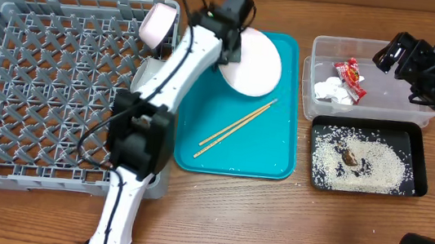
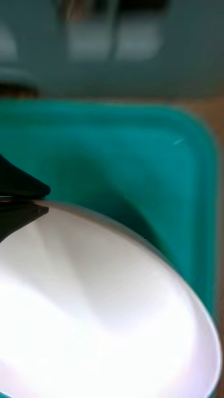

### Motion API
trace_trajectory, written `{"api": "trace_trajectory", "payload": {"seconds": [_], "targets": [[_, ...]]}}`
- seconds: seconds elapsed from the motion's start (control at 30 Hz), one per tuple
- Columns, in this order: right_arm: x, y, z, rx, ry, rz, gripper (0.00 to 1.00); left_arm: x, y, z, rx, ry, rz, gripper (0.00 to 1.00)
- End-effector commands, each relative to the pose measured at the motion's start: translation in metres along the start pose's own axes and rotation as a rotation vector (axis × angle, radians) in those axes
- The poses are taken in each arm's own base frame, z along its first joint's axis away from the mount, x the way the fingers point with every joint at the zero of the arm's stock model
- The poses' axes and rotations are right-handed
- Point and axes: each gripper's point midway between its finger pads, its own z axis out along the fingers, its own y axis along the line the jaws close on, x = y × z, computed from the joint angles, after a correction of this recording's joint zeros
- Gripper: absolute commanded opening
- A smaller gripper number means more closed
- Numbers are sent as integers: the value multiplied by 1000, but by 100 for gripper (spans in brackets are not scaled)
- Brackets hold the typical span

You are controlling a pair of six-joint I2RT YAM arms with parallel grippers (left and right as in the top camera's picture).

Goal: Sort waste into correct bins and load items into the dishwasher
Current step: 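Lift the white plate and stand it in the dish rack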

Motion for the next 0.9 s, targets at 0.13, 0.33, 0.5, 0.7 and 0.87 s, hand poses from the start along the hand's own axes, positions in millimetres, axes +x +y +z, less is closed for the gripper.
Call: {"api": "trace_trajectory", "payload": {"seconds": [0.13, 0.33, 0.5, 0.7, 0.87], "targets": [[-4, 6, -11, -14, -37, -14, 100, -71, 63, -172, -239, -345, 349, 4], [-4, 6, -11, -14, -36, -13, 100, -67, 128, -233, -552, -358, 366, 4], [-4, 6, -11, -14, -36, -13, 100, -56, 180, -226, -697, -220, 406, 4], [-4, 6, -11, -14, -36, -14, 100, -46, 250, -210, -771, -107, 302, 4], [-4, 6, -11, -14, -37, -14, 100, -45, 291, -211, -812, -87, 216, 4]]}}
